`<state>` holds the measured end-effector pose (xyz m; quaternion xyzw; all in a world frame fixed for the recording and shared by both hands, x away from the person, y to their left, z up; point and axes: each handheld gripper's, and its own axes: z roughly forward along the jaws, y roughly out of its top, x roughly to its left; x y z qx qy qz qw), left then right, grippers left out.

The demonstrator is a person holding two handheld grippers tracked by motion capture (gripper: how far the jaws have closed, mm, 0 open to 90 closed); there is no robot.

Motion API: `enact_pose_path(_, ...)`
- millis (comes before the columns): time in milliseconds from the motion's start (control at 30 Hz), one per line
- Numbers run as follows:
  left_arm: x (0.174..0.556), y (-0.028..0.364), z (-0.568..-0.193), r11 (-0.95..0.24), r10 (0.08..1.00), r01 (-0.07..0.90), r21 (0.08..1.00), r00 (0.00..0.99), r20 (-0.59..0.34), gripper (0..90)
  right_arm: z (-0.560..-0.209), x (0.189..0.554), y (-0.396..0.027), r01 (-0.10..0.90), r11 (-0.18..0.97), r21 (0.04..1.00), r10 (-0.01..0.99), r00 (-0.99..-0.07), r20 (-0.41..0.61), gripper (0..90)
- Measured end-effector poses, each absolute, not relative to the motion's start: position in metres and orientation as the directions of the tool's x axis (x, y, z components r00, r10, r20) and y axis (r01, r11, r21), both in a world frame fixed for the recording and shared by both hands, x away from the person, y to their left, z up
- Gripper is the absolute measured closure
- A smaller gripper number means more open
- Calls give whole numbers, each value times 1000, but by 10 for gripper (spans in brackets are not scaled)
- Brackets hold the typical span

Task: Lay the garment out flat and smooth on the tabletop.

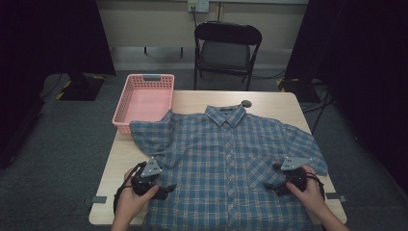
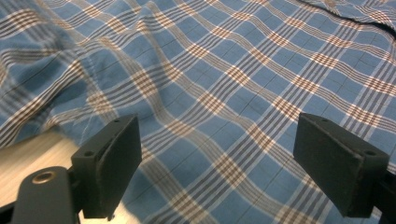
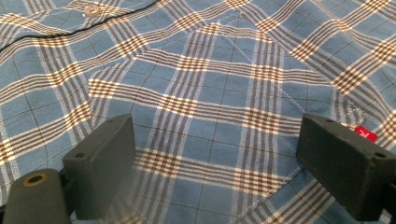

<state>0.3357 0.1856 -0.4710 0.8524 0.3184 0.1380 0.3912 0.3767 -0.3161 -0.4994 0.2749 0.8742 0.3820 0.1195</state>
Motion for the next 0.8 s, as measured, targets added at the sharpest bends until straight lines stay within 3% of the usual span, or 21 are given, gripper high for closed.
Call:
enact_pose_path(600, 332, 217, -494, -517, 700, 499, 695, 714, 9, 150, -499, 377, -316, 388, 558, 734, 570, -821, 0, 111)
enact_pose_path(800, 334, 219, -498, -492, 706, 498, 714, 709, -9, 144, -499, 377, -316, 388, 558, 734, 570, -822, 0, 111)
